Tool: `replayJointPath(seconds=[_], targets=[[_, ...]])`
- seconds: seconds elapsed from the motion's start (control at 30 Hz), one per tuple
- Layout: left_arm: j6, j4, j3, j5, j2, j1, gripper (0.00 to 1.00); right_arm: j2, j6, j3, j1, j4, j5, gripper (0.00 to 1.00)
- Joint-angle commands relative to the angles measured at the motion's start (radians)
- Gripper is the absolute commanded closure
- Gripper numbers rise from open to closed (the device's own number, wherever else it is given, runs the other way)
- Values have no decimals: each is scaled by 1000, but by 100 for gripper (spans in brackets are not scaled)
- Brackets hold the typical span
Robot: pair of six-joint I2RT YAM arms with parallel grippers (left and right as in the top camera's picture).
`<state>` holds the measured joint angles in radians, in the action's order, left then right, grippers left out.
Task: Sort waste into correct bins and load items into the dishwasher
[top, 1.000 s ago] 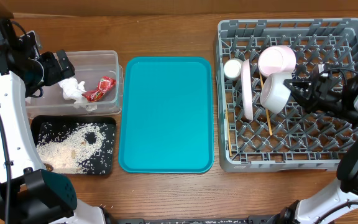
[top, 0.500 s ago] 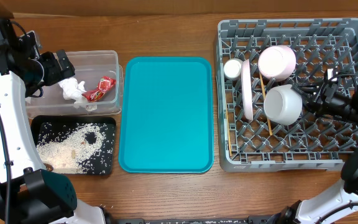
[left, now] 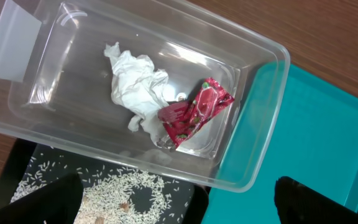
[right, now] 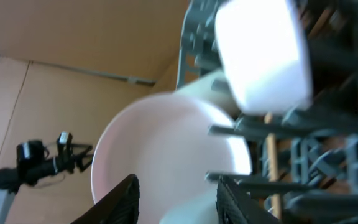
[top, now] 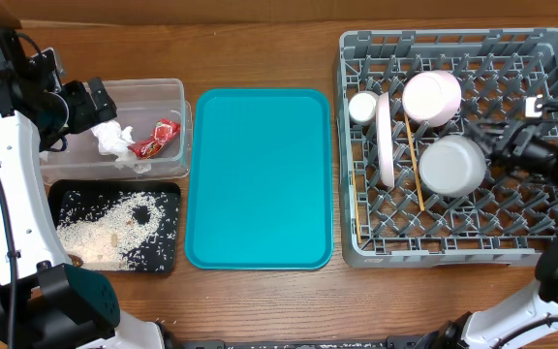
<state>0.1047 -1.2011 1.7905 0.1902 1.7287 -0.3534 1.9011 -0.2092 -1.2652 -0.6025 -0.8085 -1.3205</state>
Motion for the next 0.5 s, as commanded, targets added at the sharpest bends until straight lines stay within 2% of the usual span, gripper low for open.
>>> replayJointPath(seconds=[0.0,0.07,0.17,0.3,0.47], targets=[[7,1,25,9,-16,0,0,-3,183,-32,-31,71,26,57],[7,1,25,9,-16,0,0,-3,249,-69,-38,98,92,57],[7,1,25,9,-16,0,0,-3,271,-141,-37,77,195,56],[8,1,25,9,-16,0,0,-5,273,-261,-22,-60,279,57],[7,1,25,9,-16,0,0,-28,200,-422,19,-396,356,76]])
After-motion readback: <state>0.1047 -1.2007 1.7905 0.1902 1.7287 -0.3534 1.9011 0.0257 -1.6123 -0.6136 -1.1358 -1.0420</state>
